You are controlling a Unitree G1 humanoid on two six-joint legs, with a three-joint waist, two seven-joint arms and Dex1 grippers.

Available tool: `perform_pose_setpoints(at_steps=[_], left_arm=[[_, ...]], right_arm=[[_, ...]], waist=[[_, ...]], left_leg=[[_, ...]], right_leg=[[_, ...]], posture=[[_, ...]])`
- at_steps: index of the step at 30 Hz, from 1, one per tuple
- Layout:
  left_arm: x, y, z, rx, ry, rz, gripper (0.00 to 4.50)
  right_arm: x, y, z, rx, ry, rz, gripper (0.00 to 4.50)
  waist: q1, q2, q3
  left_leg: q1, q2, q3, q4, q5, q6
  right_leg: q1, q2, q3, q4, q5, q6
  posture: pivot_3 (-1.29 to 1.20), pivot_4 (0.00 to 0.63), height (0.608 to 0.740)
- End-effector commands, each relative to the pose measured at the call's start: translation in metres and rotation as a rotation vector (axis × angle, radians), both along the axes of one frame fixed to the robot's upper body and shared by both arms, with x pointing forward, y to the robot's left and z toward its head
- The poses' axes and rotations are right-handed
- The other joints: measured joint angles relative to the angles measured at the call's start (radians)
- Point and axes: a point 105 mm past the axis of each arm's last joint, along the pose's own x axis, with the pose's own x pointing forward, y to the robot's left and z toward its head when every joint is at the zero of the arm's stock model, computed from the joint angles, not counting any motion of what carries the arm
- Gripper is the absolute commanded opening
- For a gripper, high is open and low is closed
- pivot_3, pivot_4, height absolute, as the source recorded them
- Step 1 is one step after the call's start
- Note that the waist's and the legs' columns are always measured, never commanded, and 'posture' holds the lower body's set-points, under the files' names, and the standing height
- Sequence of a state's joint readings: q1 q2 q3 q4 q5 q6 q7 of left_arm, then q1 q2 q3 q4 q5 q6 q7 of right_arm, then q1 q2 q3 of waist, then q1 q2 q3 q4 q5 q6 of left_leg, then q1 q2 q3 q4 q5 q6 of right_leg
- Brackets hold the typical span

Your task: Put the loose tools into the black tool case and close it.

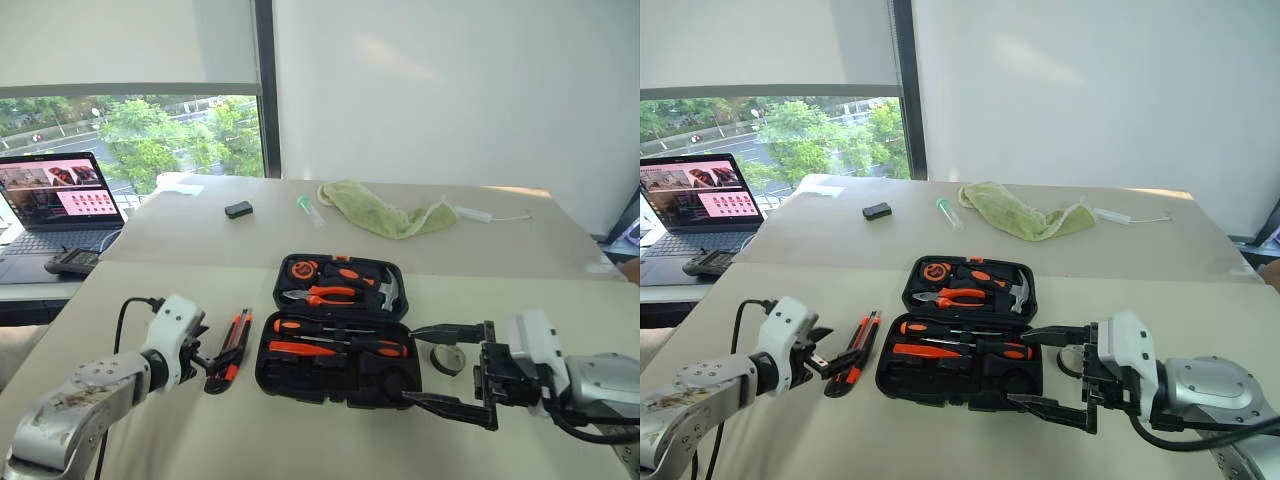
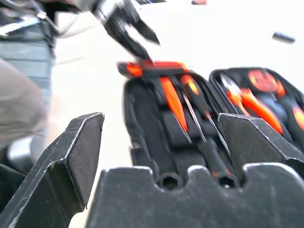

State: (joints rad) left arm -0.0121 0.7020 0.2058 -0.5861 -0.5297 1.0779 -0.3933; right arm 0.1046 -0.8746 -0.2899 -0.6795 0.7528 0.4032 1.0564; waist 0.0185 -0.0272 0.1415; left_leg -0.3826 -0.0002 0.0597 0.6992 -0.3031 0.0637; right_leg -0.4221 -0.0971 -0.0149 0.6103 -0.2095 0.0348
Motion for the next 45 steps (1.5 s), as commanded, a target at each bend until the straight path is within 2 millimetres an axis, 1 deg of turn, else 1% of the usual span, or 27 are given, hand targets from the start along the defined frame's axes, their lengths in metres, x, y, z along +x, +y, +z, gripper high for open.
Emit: perform_pose_setpoints(at_steps=[1, 4, 5, 7, 8, 10, 11, 13, 15, 16, 17, 18, 19, 20, 21, 23, 24, 25, 26, 28, 30, 33, 38, 41, 45], left_arm=[[-0.007, -0.017, -0.013, 0.008, 0.051, 0.030, 4.48], [-0.011, -0.029, -0.019, -0.041, 0.101, 0.027, 4.48], [-0.012, -0.030, -0.023, -0.044, 0.124, 0.036, 4.48], [-0.012, -0.026, -0.034, -0.018, 0.168, 0.082, 4.48], [-0.010, -0.023, -0.037, -0.006, 0.173, 0.114, 4.23], [-0.004, -0.023, -0.036, -0.002, 0.140, 0.128, 3.74], [0.001, -0.023, -0.032, -0.014, 0.108, 0.143, 3.30], [0.008, -0.022, -0.022, -0.049, 0.045, 0.153, 2.57], [0.013, -0.023, -0.009, -0.098, -0.034, 0.129, 1.84], [0.014, -0.024, -0.002, -0.128, -0.066, 0.106, 1.78], [0.015, -0.024, 0.002, -0.147, -0.085, 0.090, 1.77], [0.014, -0.029, 0.017, -0.194, -0.123, -0.001, 1.77], [0.013, -0.035, 0.031, -0.252, -0.144, -0.092, 1.77], [0.011, -0.042, 0.048, -0.262, -0.173, -0.224, 1.77], [0.006, -0.050, 0.060, -0.258, -0.179, -0.356, 1.77], [-0.005, -0.067, 0.069, -0.219, -0.135, -0.600, 1.77], [-0.005, -0.071, 0.069, -0.190, -0.117, -0.666, 1.77], [-0.004, -0.074, 0.069, -0.158, -0.105, -0.721, 1.77], [-0.004, -0.079, 0.065, -0.110, -0.079, -0.800, 1.77], [0.001, -0.088, 0.052, 0.023, -0.066, -0.935, 1.77], [0.008, -0.102, 0.042, 0.043, -0.041, -1.011, 1.77], [0.012, -0.112, 0.027, 0.091, -0.019, -1.088, 1.77], [0.007, -0.120, 0.013, 0.106, 0.014, -1.180, 1.77], [0.007, -0.118, 0.003, 0.155, 0.014, -1.220, 1.77], [0.007, -0.115, -0.004, 0.192, 0.002, -1.255, 1.77]], right_arm=[[-0.005, 0.002, 0.008, 0.012, -0.033, 0.032, 4.50], [-0.005, 0.002, 0.008, 0.009, -0.032, 0.032, 4.50], [-0.005, 0.001, 0.008, 0.005, -0.031, 0.030, 4.50], [-0.005, 0.000, 0.009, -0.002, -0.031, 0.022, 4.50], [-0.005, -0.001, 0.009, -0.005, -0.032, 0.016, 4.50], [-0.005, -0.002, 0.010, -0.005, -0.036, 0.009, 4.50], [-0.006, -0.001, 0.011, 0.001, -0.038, 0.003, 4.50], [-0.006, 0.000, 0.012, 0.011, -0.044, -0.011, 4.50], [-0.006, 0.000, 0.013, 0.024, -0.052, -0.034, 4.50], [-0.006, 0.000, 0.014, 0.030, -0.058, -0.046, 4.50], [-0.006, 0.000, 0.014, 0.033, -0.061, -0.054, 4.50], [-0.002, -0.001, 0.018, 0.066, -0.086, -0.107, 4.50], [-0.001, -0.002, 0.021, 0.099, -0.092, -0.122, 4.50], [-0.002, -0.003, 0.020, 0.100, -0.073, -0.144, 4.50], [-0.004, -0.004, 0.018, 0.100, -0.058, -0.157, 4.50], [-0.009, -0.006, 0.015, 0.087, -0.048, -0.157, 4.50], [-0.011, -0.006, 0.015, 0.079, -0.052, -0.158, 4.50], [-0.013, -0.007, 0.014, 0.071, -0.055, -0.163, 4.50], [-0.014, -0.009, 0.013, 0.064, -0.055, -0.179, 4.50], [-0.018, -0.012, 0.011, 0.058, -0.049, -0.211, 4.50], [-0.022, -0.013, 0.011, 0.057, -0.046, -0.239, 4.50], [-0.030, -0.013, 0.009, 0.040, -0.036, -0.267, 4.50], [-0.040, -0.017, 0.007, 0.022, -0.027, -0.327, 4.50], [-0.044, -0.019, 0.006, 0.020, -0.026, -0.356, 4.50], [-0.046, -0.018, 0.005, 0.019, -0.022, -0.368, 4.50]], waist=[[0.003, 0.000, 0.000], [0.006, 0.000, 0.000], [0.006, 0.001, 0.000], [0.007, 0.002, -0.001], [0.008, 0.004, -0.002], [0.011, 0.006, -0.003], [0.012, 0.006, -0.003], [0.018, 0.006, -0.003], [0.023, 0.006, -0.003], [0.024, 0.006, -0.003], [0.023, 0.005, -0.003], [0.022, 0.005, -0.003], [0.021, 0.003, -0.001], [0.021, 0.002, -0.001], [0.022, 0.001, -0.001], [0.025, 0.001, 0.000], [0.024, 0.002, -0.001], [0.023, 0.004, -0.001], [0.022, 0.005, -0.002], [0.020, 0.006, -0.002], [0.019, 0.005, -0.002], [0.020, 0.004, -0.001], [0.009, 0.004, -0.001], [0.008, 0.004, -0.001], [0.007, 0.004, -0.001]], left_leg=[[0.000, 0.000, 0.000, 0.000, 0.000, 0.000], [0.002, -0.001, 0.000, 0.000, 0.001, -0.001], [0.002, -0.001, -0.001, -0.001, 0.001, -0.002], [0.003, -0.001, -0.001, -0.002, 0.002, -0.003], [0.004, -0.001, -0.001, -0.002, 0.002, -0.003], [0.005, -0.001, 0.000, -0.002, 0.002, -0.003], [0.006, -0.002, 0.000, -0.002, 0.002, -0.003], [0.007, -0.001, 0.000, -0.002, 0.002, -0.002], [0.006, -0.001, 0.000, -0.002, 0.003, -0.002], [0.006, -0.001, 0.000, -0.002, 0.003, -0.002], [0.005, -0.001, 0.000, -0.002, 0.004, -0.002], [0.003, -0.001, 0.000, -0.002, 0.004, -0.003], [0.002, -0.001, 0.000, -0.002, 0.004, -0.003], [0.001, -0.001, -0.001, -0.001, 0.005, -0.003], [-0.001, -0.001, -0.001, -0.001, 0.005, -0.004], [-0.003, -0.001, -0.003, -0.001, 0.006, -0.006], [-0.003, -0.002, -0.003, -0.001, 0.006, -0.006], [-0.002, -0.002, -0.003, -0.001, 0.007, -0.006], [-0.001, -0.002, -0.001, -0.001, 0.006, -0.006], [0.000, -0.003, 0.002, -0.001, 0.005, -0.004], [0.000, -0.003, 0.002, -0.001, 0.004, -0.001], [-0.001, -0.003, 0.002, 0.001, 0.003, 0.000], [-0.001, -0.001, 0.002, 0.002, 0.003, 0.000], [-0.001, -0.001, 0.002, 0.003, 0.003, 0.000], [-0.001, -0.001, 0.002, 0.004, 0.003, 0.001]], right_leg=[[0.000, -0.002, 0.000, 0.000, 0.000, 0.000], [0.000, -0.009, 0.001, 0.001, 0.001, -0.001], [0.000, -0.009, 0.000, 0.001, 0.001, -0.002], [0.000, -0.009, 0.000, 0.002, 0.001, -0.003], [0.001, -0.009, 0.000, 0.002, 0.001, -0.003], [0.002, -0.009, 0.000, 0.002, 0.001, -0.003], [0.002, -0.009, 0.000, 0.002, 0.001, -0.003], [0.003, -0.009, 0.000, 0.002, 0.001, -0.004], [0.003, -0.009, 0.000, 0.002, 0.001, -0.005], [0.002, -0.010, 0.000, 0.002, 0.001, -0.005], [0.002, -0.010, 0.000, 0.002, 0.001, -0.007], [0.000, -0.010, 0.000, 0.002, 0.001, -0.008], [-0.001, -0.010, 0.000, 0.002, 0.001, -0.008], [-0.001, -0.010, 0.000, 0.002, 0.001, -0.008], [-0.002, -0.009, 0.000, 0.002, 0.001, -0.008], [-0.003, -0.008, -0.004, 0.003, 0.001, -0.008], [-0.003, -0.005, -0.006, 0.002, 0.000, -0.009], [-0.002, -0.001, -0.008, 0.001, 0.000, -0.010], [-0.001, -0.001, -0.007, 0.001, 0.000, -0.010], [0.000, 0.000, -0.003, 0.000, 0.000, -0.009], [0.000, 0.003, -0.002, -0.001, 0.000, -0.008], [-0.001, 0.004, -0.001, 0.000, 0.002, -0.005], [-0.001, 0.006, 0.000, 0.001, 0.002, -0.004], [-0.001, 0.006, 0.000, 0.001, 0.002, -0.003], [0.000, 0.005, 0.001, 0.001, 0.002, -0.002]], posture=[[0.00, 0.150, 0.740], [0.00, 0.150, 0.740], [0.00, 0.150, 0.740], [0.00, 0.150, 0.740], [0.00, 0.150, 0.740], [0.00, 0.150, 0.740], [0.00, 0.150, 0.740], [0.00, 0.150, 0.740], [0.00, 0.150, 0.740], [0.00, 0.150, 0.740], [0.00, 0.150, 0.740], [0.00, 0.150, 0.740], [0.00, 0.150, 0.740], [0.00, 0.150, 0.740], [0.00, 0.150, 0.740], [0.00, 0.150, 0.740], [0.00, 0.150, 0.740], [0.00, 0.150, 0.740], [0.00, 0.150, 0.740], [0.00, 0.150, 0.740], [0.00, 0.150, 0.740], [0.00, 0.150, 0.740], [0.00, 0.150, 0.740], [0.00, 0.150, 0.740], [0.00, 0.150, 0.740]])
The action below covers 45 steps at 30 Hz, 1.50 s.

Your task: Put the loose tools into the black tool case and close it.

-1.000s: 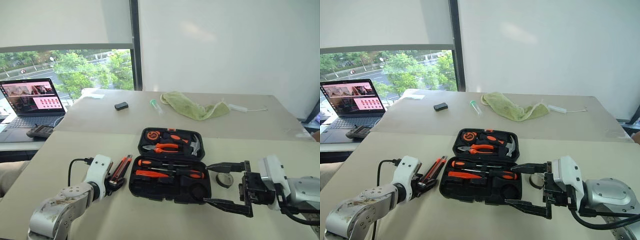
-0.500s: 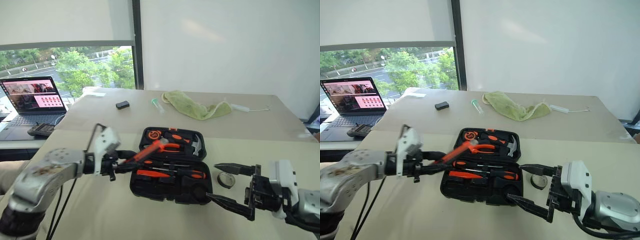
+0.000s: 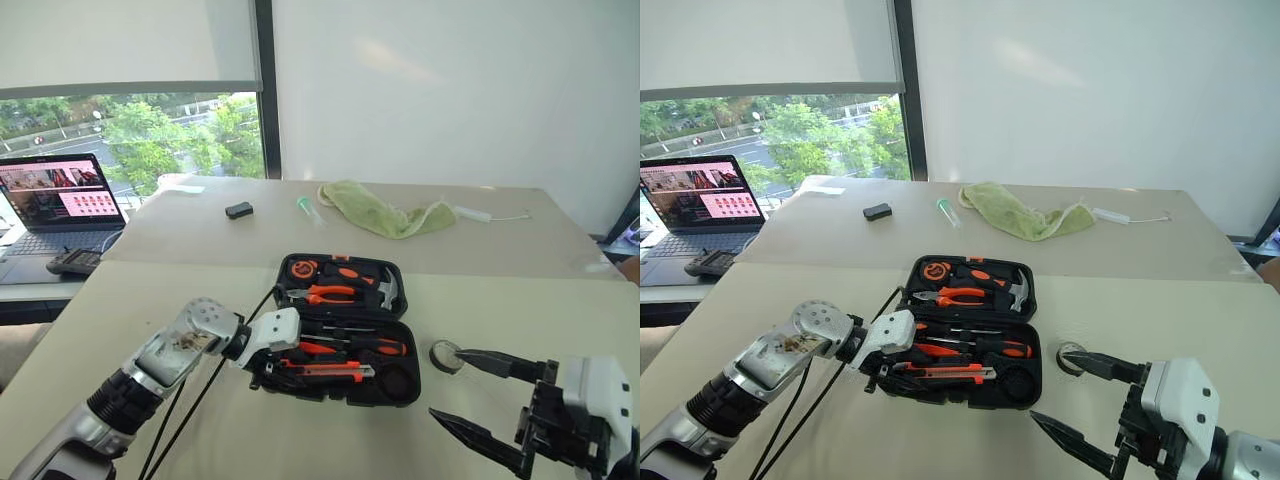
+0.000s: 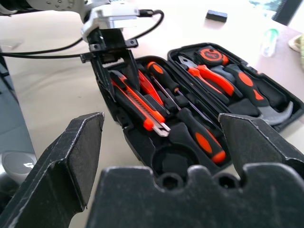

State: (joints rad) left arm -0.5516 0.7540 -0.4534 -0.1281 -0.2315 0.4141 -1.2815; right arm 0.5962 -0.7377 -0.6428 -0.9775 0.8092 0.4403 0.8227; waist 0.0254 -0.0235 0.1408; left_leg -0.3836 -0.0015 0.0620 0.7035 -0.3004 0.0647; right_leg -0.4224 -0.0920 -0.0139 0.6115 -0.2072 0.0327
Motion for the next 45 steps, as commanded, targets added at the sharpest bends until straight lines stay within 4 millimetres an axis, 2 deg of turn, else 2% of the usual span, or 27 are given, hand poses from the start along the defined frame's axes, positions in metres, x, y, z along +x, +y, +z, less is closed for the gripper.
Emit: perform_pose_setpoints(at_steps=[1, 6, 8, 11, 12, 13, 17, 18, 19, 20, 22, 24, 28, 30, 32, 37, 43, 45], left_arm=[[0.001, 0.002, -0.006, 0.037, -0.051, -0.061, 1.77], [0.009, 0.007, -0.013, 0.062, -0.106, -0.091, 1.77], [0.010, 0.008, -0.013, 0.051, -0.102, -0.092, 2.77], [0.008, 0.006, -0.005, -0.011, -0.075, -0.083, 3.62], [0.006, 0.005, 0.000, -0.044, -0.060, -0.076, 4.09], [0.003, 0.006, 0.012, -0.099, -0.020, -0.069, 4.28], [-0.004, 0.007, 0.043, -0.266, 0.128, -0.023, 4.28], [-0.004, 0.005, 0.047, -0.298, 0.149, -0.003, 3.74], [-0.003, 0.003, 0.049, -0.333, 0.166, 0.021, 3.55], [-0.003, 0.001, 0.048, -0.353, 0.175, 0.046, 3.13], [-0.005, -0.003, 0.040, -0.357, 0.174, 0.065, 2.72], [-0.006, -0.007, 0.033, -0.369, 0.168, 0.096, 2.11], [0.001, -0.011, 0.011, -0.371, 0.144, 0.183, 0.72], [0.003, -0.010, -0.011, -0.316, 0.128, 0.220, 0.16], [0.000, -0.007, -0.033, -0.246, 0.150, 0.237, 0.16], [-0.009, -0.005, -0.056, -0.153, 0.148, 0.212, 0.16], [-0.012, -0.009, -0.065, -0.104, 0.116, 0.184, 0.16], [-0.007, -0.014, -0.050, -0.180, 0.095, 0.205, 0.16]], right_arm=[[-0.005, 0.005, 0.009, -0.005, -0.047, 0.011, 4.50], [-0.006, 0.003, 0.006, -0.015, -0.030, 0.003, 4.50], [-0.007, 0.002, 0.006, -0.018, -0.025, 0.003, 4.50], [-0.007, 0.000, 0.006, -0.023, -0.021, 0.003, 4.50], [-0.008, -0.001, 0.007, -0.024, -0.021, 0.002, 4.50], [-0.007, -0.001, 0.007, -0.025, -0.021, 0.002, 4.50], [-0.006, -0.002, 0.007, -0.029, -0.018, 0.008, 4.50], [-0.006, -0.002, 0.006, -0.029, -0.016, 0.009, 4.50], [-0.006, -0.002, 0.006, -0.028, -0.014, 0.011, 4.50], [-0.006, -0.002, 0.006, -0.026, -0.011, 0.012, 4.50], [-0.005, -0.002, 0.005, -0.030, -0.009, 0.012, 4.50], [-0.005, -0.003, 0.006, -0.034, -0.008, 0.011, 4.50], [-0.005, -0.003, 0.005, -0.039, -0.005, 0.006, 4.50], [-0.005, -0.003, 0.003, -0.049, 0.001, 0.003, 4.50], [-0.004, -0.003, 0.003, -0.051, 0.002, -0.003, 4.50], [-0.001, -0.004, -0.005, -0.040, 0.085, -0.038, 4.50], [0.024, -0.008, -0.019, -0.117, 0.155, -0.100, 4.50], [0.037, -0.013, -0.026, -0.161, 0.192, -0.137, 4.50]], waist=[[0.000, 0.000, 0.000], [0.001, 0.000, -0.001], [0.003, 0.001, -0.001], [-0.001, 0.000, -0.001], [-0.005, 0.001, -0.001], [-0.008, 0.001, -0.001], [-0.013, 0.000, -0.001], [-0.013, 0.000, -0.001], [-0.011, 0.000, -0.001], [-0.010, 0.000, -0.001], [-0.006, 0.000, -0.001], [-0.008, 0.000, -0.001], [-0.009, 0.000, -0.001], [-0.007, 0.000, -0.001], [-0.007, 0.000, -0.001], [-0.005, 0.002, -0.006], [-0.005, 0.003, -0.010], [-0.004, 0.004, -0.011]], left_leg=[[0.000, 0.000, 0.000, 0.000, 0.000, 0.000], [0.001, 0.000, 0.000, 0.000, 0.000, 0.000], [0.001, 0.000, 0.000, 0.001, 0.000, 0.000], [0.001, 0.000, 0.000, 0.002, 0.000, 0.000], [0.001, 0.001, 0.000, 0.002, 0.000, 0.000], [0.001, 0.001, 0.000, 0.002, 0.000, 0.000], [-0.001, 0.001, 0.000, 0.002, 0.000, 0.000], [-0.001, 0.001, -0.001, 0.002, 0.000, 0.000], [-0.001, 0.001, -0.001, 0.002, 0.000, 0.000], [-0.001, 0.001, -0.001, 0.002, 0.000, 0.001], [0.000, 0.000, -0.001, 0.002, 0.000, 0.001], [0.000, 0.000, 0.000, 0.003, -0.001, 0.002], [0.000, 0.000, 0.000, 0.004, -0.001, 0.001], [0.000, 0.000, -0.001, 0.004, -0.001, 0.001], [0.001, 0.000, 0.000, 0.004, -0.001, 0.001], [0.003, 0.000, -0.001, 0.004, -0.001, 0.002], [0.006, 0.000, -0.001, 0.004, -0.001, 0.002], [0.008, 0.000, -0.001, 0.004, -0.001, 0.002]], right_leg=[[0.000, 0.000, 0.000, 0.000, 0.000, 0.000], [0.001, 0.000, 0.000, 0.000, 0.000, 0.000], [0.001, 0.000, 0.000, 0.001, 0.000, 0.000], [0.001, 0.000, 0.000, 0.001, 0.000, 0.000], [0.001, 0.000, 0.000, 0.001, 0.000, 0.000], [0.001, 0.000, 0.001, 0.001, 0.000, 0.000], [-0.001, 0.000, 0.000, 0.002, 0.000, 0.001], [-0.001, 0.000, 0.000, 0.002, 0.000, 0.001], [-0.001, 0.000, -0.001, 0.002, 0.000, 0.001], [0.000, -0.001, -0.001, 0.002, 0.000, 0.001], [0.000, -0.001, -0.001, 0.002, 0.000, 0.002], [0.001, -0.001, 0.000, 0.001, 0.000, 0.002], [0.001, -0.001, 0.000, 0.002, 0.000, 0.002], [0.001, -0.001, 0.000, 0.002, 0.001, 0.002], [0.002, -0.001, 0.001, 0.002, 0.001, 0.002], [0.003, -0.002, 0.001, 0.001, 0.001, 0.001], [0.005, -0.005, 0.002, 0.001, -0.002, -0.002], [0.008, -0.005, 0.002, 0.000, -0.004, -0.006]], posture=[[0.00, 0.150, 0.740], [0.00, 0.150, 0.740], [0.00, 0.150, 0.740], [0.00, 0.150, 0.740], [0.00, 0.150, 0.740], [0.00, 0.150, 0.740], [0.00, 0.150, 0.740], [0.00, 0.150, 0.740], [0.00, 0.150, 0.740], [0.00, 0.150, 0.740], [0.00, 0.150, 0.740], [0.00, 0.150, 0.740], [0.00, 0.150, 0.740], [0.00, 0.150, 0.740], [0.00, 0.150, 0.740], [0.00, 0.150, 0.740], [0.00, 0.150, 0.740], [0.00, 0.150, 0.740]])
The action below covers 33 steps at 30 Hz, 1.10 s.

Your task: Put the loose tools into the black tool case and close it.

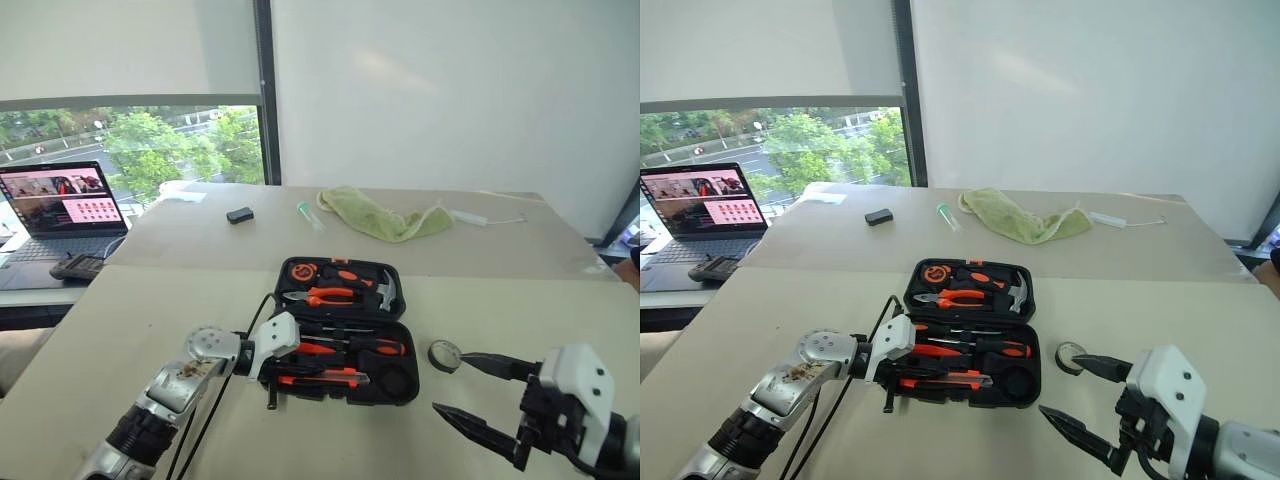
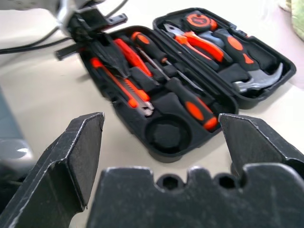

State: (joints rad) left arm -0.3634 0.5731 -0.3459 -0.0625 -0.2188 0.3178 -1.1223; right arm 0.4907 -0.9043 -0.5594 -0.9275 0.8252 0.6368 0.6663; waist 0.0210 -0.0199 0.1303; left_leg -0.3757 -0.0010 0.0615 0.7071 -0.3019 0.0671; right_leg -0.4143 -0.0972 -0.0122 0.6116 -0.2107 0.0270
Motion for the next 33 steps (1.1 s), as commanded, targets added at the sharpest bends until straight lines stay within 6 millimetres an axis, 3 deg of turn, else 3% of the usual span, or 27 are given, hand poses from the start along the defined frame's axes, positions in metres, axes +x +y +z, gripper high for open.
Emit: perform_pose_setpoints(at_steps=[1, 3, 5, 6, 8, 10, 14, 17, 20, 25, 28, 31, 33], left_arm=[[-0.007, -0.003, -0.007, -0.034, 0.076, 0.025, 0.16], [-0.007, -0.002, 0.034, -0.188, -0.020, 0.007, 0.16], [-0.013, 0.006, 0.051, -0.195, -0.010, -0.021, 0.16], [-0.017, 0.010, 0.063, -0.212, 0.011, -0.035, 0.39], [-0.023, 0.013, 0.084, -0.251, 0.021, -0.057, 0.94], [-0.033, 0.017, 0.101, -0.263, 0.017, -0.074, 1.72], [-0.046, 0.017, 0.109, -0.262, 0.002, -0.057, 3.09], [-0.055, 0.015, 0.113, -0.269, 0.000, -0.038, 4.14], [-0.059, 0.018, 0.110, -0.260, -0.003, -0.012, 4.14], [-0.061, 0.022, 0.102, -0.249, -0.013, 0.022, 4.17], [-0.059, 0.023, 0.099, -0.248, -0.016, 0.042, 4.17], [-0.058, 0.026, 0.095, -0.242, -0.016, 0.057, 4.17], [-0.055, 0.029, 0.093, -0.236, -0.016, 0.068, 4.17]], right_arm=[[0.019, -0.009, -0.010, -0.062, 0.063, -0.076, 4.50], [0.026, -0.014, -0.015, -0.086, 0.133, -0.085, 4.50], [0.035, -0.022, -0.019, -0.144, 0.161, -0.113, 4.50], [0.041, -0.027, -0.022, -0.150, 0.190, -0.135, 4.50], [0.050, -0.033, -0.028, -0.161, 0.234, -0.156, 4.50], [0.068, -0.041, -0.038, -0.199, 0.257, -0.183, 3.95], [0.087, -0.045, -0.046, -0.253, 0.276, -0.168, 2.69], [0.093, -0.045, -0.053, -0.281, 0.309, -0.146, 2.60], [0.099, -0.045, -0.060, -0.310, 0.327, -0.127, 2.60], [0.105, -0.045, -0.065, -0.352, 0.328, -0.096, 1.17], [0.102, -0.038, -0.051, -0.314, 0.303, -0.053, 0.08], [0.093, -0.033, -0.032, -0.306, 0.266, -0.009, 0.01], [0.085, -0.017, -0.016, -0.262, 0.257, 0.053, 0.01]], waist=[[0.001, 0.000, 0.000], [0.001, -0.001, 0.002], [0.000, -0.003, 0.004], [-0.002, -0.003, 0.004], [-0.005, -0.004, 0.005], [-0.007, -0.003, 0.005], [-0.011, -0.001, 0.007], [-0.009, -0.001, 0.008], [-0.007, -0.001, 0.008], [-0.009, -0.001, 0.008], [-0.007, -0.001, 0.008], [-0.008, 0.000, 0.008], [-0.008, 0.000, 0.009]], left_leg=[[0.002, 0.000, 0.000, 0.000, 0.000, 0.000], [0.002, 0.000, 0.000, 0.000, -0.001, 0.001], [-0.004, 0.000, 0.000, 0.000, 0.000, 0.001], [-0.009, 0.000, 0.000, 0.001, 0.000, 0.000], [-0.012, 0.001, -0.001, 0.002, 0.001, -0.001], [-0.012, 0.001, -0.002, 0.002, 0.001, -0.001], [-0.011, -0.001, 0.000, 0.003, -0.001, 0.002], [-0.012, -0.001, 0.001, 0.004, -0.001, 0.002], [-0.012, -0.001, 0.000, 0.004, -0.001, 0.001], [-0.012, -0.001, 0.001, 0.004, 0.000, 0.001], [-0.012, -0.001, 0.001, 0.004, 0.000, 0.001], [-0.012, -0.001, 0.000, 0.004, 0.000, 0.001], [-0.012, 0.000, 0.000, 0.004, 0.000, 0.001]], right_leg=[[0.002, 0.000, 0.000, 0.000, 0.000, 0.000], [0.003, -0.001, -0.001, 0.000, 0.000, 0.000], [-0.004, -0.002, -0.001, 0.000, 0.000, 0.000], [-0.008, -0.002, -0.001, 0.001, 0.002, 0.003], [-0.010, 0.001, -0.002, 0.002, 0.004, 0.006], [-0.010, 0.002, -0.003, 0.001, 0.004, 0.006], [-0.009, 0.002, -0.001, 0.000, 0.004, 0.007], [-0.009, 0.003, -0.001, 0.000, 0.004, 0.008], [-0.009, 0.003, -0.002, 0.000, 0.004, 0.008], [-0.009, 0.004, -0.002, 0.000, 0.005, 0.008], [-0.009, 0.004, -0.002, 0.000, 0.005, 0.008], [-0.009, 0.004, -0.002, 0.000, 0.005, 0.008], [-0.009, 0.004, -0.002, 0.000, 0.005, 0.008]], posture=[[0.00, 0.150, 0.740], [0.00, 0.150, 0.740], [0.00, 0.150, 0.740], [0.00, 0.150, 0.740], [0.00, 0.150, 0.740], [0.00, 0.150, 0.740], [0.00, 0.150, 0.740], [0.00, 0.150, 0.740], [0.00, 0.150, 0.740], [0.00, 0.150, 0.740], [0.00, 0.150, 0.740], [0.00, 0.150, 0.740], [0.00, 0.150, 0.740]])
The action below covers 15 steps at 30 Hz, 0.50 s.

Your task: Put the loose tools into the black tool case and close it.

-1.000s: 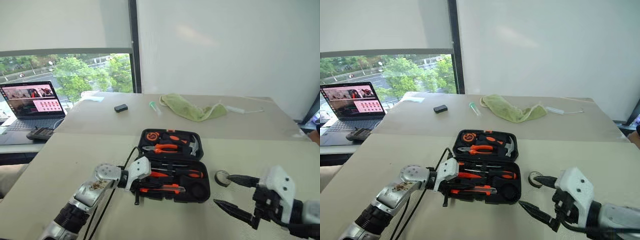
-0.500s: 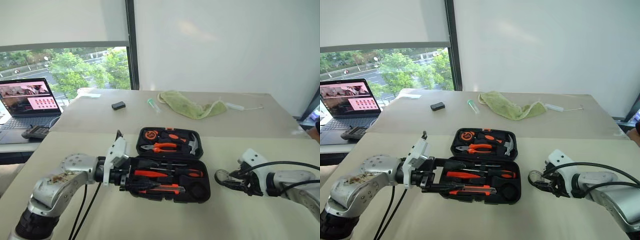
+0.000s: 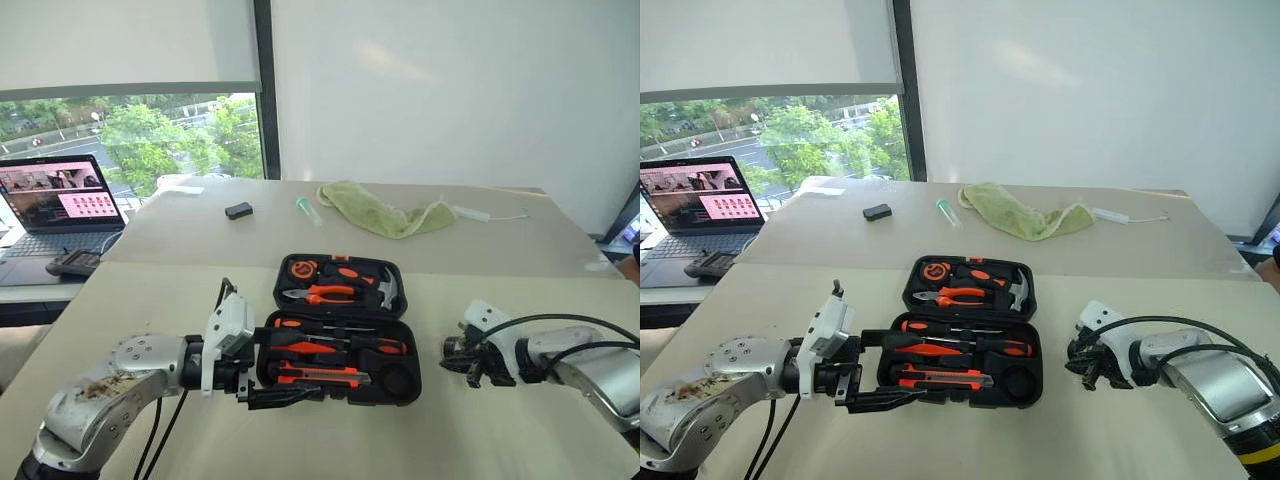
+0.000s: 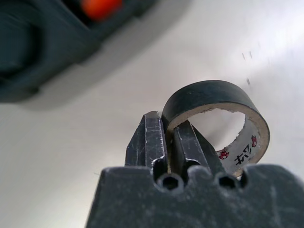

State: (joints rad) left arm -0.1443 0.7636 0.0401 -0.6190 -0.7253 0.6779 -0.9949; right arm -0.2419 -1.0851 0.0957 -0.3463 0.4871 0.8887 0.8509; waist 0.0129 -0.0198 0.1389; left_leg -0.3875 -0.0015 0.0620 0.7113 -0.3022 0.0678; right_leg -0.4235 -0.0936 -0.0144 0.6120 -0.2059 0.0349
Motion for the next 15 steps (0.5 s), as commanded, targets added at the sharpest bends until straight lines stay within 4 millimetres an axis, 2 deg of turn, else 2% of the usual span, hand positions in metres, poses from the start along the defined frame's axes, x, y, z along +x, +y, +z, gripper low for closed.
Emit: perform_pose_setpoints(at_steps=[1, 3, 6, 10, 15], left_arm=[[0.002, 0.004, 0.002, 0.014, -0.046, 0.008, 4.17], [0.003, 0.006, -0.001, 0.018, -0.043, 0.011, 4.17], [0.004, 0.007, -0.007, 0.033, -0.040, 0.003, 4.17], [0.006, 0.008, -0.009, 0.041, -0.050, -0.003, 4.17], [0.001, 0.006, -0.011, 0.043, -0.057, 0.002, 4.17]], right_arm=[[-0.014, 0.029, 0.043, 0.083, -0.052, 0.121, 0.01], [-0.027, 0.050, 0.044, 0.092, -0.008, 0.207, 0.01], [-0.036, 0.069, 0.030, 0.068, 0.058, 0.270, 0.01], [-0.037, 0.077, 0.009, 0.011, 0.122, 0.292, 0.01], [-0.037, 0.080, -0.004, -0.025, 0.161, 0.314, 0.01]], waist=[[0.000, 0.000, 0.000], [-0.003, 0.000, 0.000], [-0.003, 0.000, 0.000], [0.003, 0.000, 0.001], [-0.001, 0.000, 0.001]], left_leg=[[0.000, 0.000, 0.000, 0.000, 0.000, 0.000], [0.000, 0.000, 0.000, 0.000, 0.000, 0.000], [0.001, 0.001, -0.001, -0.001, 0.000, 0.000], [0.000, 0.000, -0.001, 0.000, 0.000, 0.000], [-0.001, -0.001, 0.000, 0.000, 0.000, 0.000]], right_leg=[[0.000, 0.000, 0.000, 0.000, 0.000, 0.000], [0.000, 0.000, 0.000, 0.000, 0.000, 0.000], [0.000, 0.000, 0.000, 0.000, 0.000, -0.001], [-0.001, -0.001, -0.001, 0.000, 0.000, -0.001], [-0.001, -0.003, -0.001, -0.001, 0.000, -0.001]], posture=[[0.00, 0.150, 0.740], [0.00, 0.150, 0.740], [0.00, 0.150, 0.740], [0.00, 0.150, 0.740], [0.00, 0.150, 0.740]])
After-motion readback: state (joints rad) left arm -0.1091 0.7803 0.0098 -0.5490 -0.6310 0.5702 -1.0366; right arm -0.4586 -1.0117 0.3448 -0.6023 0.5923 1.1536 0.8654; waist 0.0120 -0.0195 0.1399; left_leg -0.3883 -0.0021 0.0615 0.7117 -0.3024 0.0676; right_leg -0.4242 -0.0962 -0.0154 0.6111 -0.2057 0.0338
